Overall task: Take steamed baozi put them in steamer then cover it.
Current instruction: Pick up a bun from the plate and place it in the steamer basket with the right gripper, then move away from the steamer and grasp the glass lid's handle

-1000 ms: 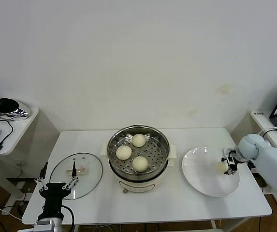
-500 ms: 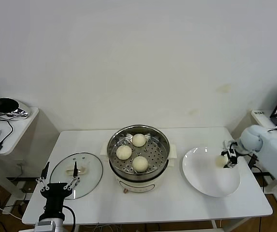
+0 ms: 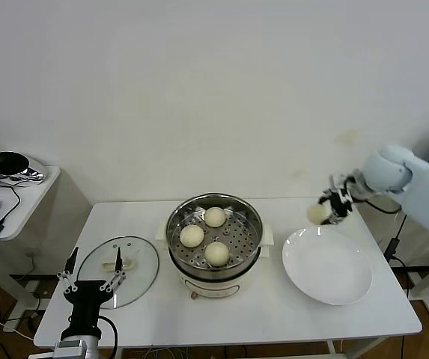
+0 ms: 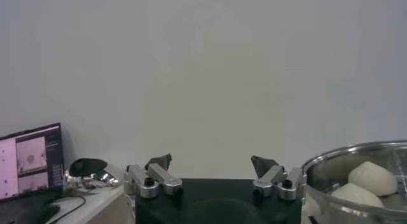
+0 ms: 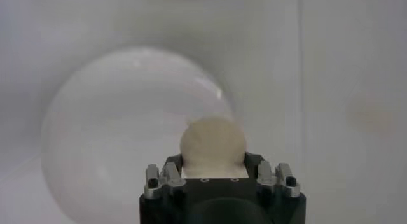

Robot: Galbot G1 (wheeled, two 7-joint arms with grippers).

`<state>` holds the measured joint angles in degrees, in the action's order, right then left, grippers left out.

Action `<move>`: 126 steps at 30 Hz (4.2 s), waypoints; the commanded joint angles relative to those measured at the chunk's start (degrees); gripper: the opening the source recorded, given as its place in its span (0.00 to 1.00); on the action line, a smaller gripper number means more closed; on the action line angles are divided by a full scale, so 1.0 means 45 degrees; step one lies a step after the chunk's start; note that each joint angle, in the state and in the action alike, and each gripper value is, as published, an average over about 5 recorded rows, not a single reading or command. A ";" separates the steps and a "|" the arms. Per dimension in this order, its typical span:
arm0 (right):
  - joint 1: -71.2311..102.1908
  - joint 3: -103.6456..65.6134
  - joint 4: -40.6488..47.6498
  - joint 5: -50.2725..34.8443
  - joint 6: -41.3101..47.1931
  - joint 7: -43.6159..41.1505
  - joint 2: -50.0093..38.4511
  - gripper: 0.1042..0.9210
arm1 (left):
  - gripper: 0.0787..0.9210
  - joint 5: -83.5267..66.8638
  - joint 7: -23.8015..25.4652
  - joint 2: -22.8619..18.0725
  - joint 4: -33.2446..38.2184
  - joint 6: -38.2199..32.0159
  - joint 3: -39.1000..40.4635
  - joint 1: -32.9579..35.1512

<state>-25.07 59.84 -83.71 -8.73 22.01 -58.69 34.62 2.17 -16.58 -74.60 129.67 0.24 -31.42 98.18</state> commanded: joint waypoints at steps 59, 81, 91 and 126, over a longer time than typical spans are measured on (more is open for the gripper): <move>-0.0935 0.1811 -0.0469 -0.4204 0.2672 0.2644 0.3902 0.88 | 0.88 -0.0118 -0.0156 -0.0231 -0.0069 -0.0085 -0.0124 -0.0157; 1.9630 -1.8314 -0.5484 -0.3563 -0.4400 1.1383 0.1149 0.88 | 0.88 -0.0401 -0.0436 -0.0309 -0.1693 0.0228 -0.0211 -0.0216; 2.4042 -2.4663 -0.6392 -0.1200 -0.6127 1.0310 0.8515 0.88 | 0.88 0.6196 0.0846 0.0042 -0.4379 0.0171 -0.0911 -0.0328; 2.6630 -2.7136 -0.9004 -0.0420 -0.4463 1.2943 1.1804 0.88 | 0.88 1.3656 0.2395 0.3982 -1.1681 -0.0747 0.1711 -0.7536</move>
<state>91.56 -59.20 -120.56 -11.11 1.71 -1.41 84.43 60.72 -6.88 -58.96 87.19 -2.93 -27.77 74.09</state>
